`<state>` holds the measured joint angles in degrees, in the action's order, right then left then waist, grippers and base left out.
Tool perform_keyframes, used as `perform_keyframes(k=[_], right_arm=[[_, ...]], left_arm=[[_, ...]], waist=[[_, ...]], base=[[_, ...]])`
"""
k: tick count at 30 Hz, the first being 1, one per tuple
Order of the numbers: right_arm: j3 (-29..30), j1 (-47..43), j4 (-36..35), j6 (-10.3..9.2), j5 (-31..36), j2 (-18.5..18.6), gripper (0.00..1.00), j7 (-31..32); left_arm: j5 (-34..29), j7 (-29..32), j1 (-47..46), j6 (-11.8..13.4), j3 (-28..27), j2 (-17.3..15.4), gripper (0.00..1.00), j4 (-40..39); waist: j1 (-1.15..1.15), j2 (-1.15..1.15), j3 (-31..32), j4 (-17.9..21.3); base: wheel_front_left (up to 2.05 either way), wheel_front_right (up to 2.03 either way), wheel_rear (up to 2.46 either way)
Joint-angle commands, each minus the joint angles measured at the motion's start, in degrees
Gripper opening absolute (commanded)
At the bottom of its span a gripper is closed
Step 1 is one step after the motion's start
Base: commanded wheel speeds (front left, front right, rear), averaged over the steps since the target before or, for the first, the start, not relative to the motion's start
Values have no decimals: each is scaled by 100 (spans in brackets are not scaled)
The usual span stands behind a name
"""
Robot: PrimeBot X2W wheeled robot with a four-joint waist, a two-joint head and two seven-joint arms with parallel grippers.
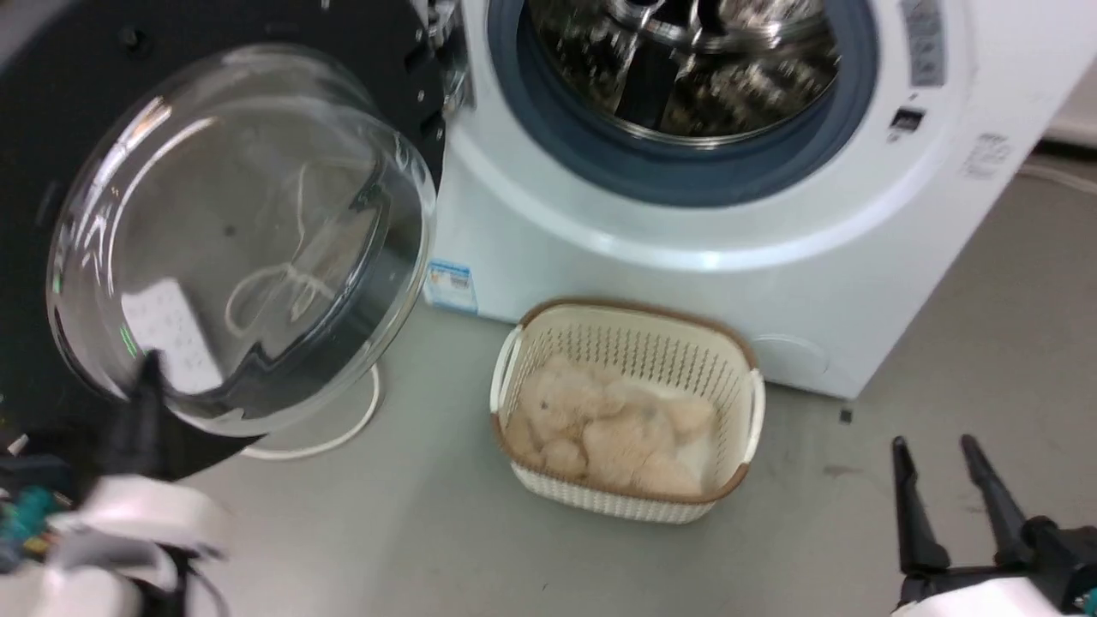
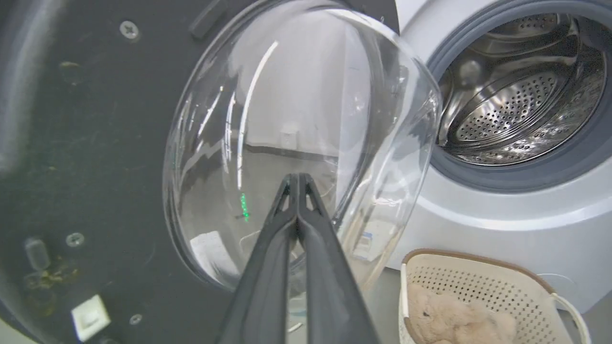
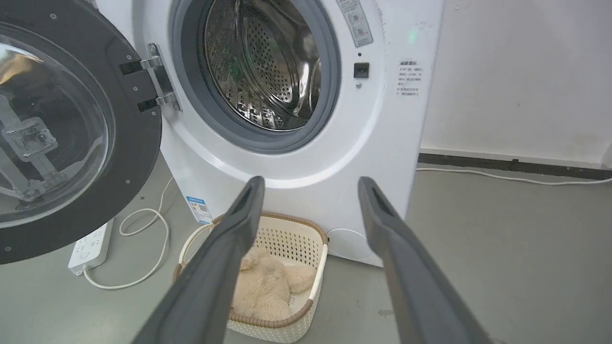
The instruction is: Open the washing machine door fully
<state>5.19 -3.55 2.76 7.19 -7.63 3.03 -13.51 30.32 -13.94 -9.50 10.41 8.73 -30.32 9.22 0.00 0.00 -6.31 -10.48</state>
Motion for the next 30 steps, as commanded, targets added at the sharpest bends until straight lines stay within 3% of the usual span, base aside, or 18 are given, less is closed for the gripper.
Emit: perform_keyframes(k=[1, 6, 14, 15, 16, 22, 30], right_arm=[[50, 48, -72, 30, -6, -15, 100, -61], [133, -36, -334, 30, 70, -15, 100, -128], [33, -289, -447, 30, 106, -15, 100, -129], [24, -315, -451, 30, 107, -15, 100, -129], [23, -341, -449, 30, 88, -15, 100, -129], [-30, -478, -393, 30, 68, -15, 100, -131], [-34, -544, -304, 30, 102, -15, 100, -134]], left_arm=[[-50, -52, 198, 2, 71, 147, 0, -163], [-251, -98, 698, 132, 257, 694, 0, -789], [-649, -105, 1232, 85, 517, 1197, 0, -1181], [-702, -105, 1280, 96, 559, 1252, 20, -1155], [-771, -105, 1316, 112, 606, 1301, 100, -1115], [-1066, -105, 1441, 191, 801, 1629, 100, -961], [-1419, -106, 1501, 133, 818, 1765, 100, -897]], waist=[[0, 0, 244, 171], [0, 0, 588, 455], [0, 0, 803, 800], [0, 0, 811, 825], [0, 0, 817, 845], [0, 0, 835, 919], [0, 0, 851, 930]], base=[[0, 0, 0], [0, 0, 0], [0, 0, 0], [0, 0, 0], [0, 0, 0], [0, 0, 0], [0, 0, 0]])
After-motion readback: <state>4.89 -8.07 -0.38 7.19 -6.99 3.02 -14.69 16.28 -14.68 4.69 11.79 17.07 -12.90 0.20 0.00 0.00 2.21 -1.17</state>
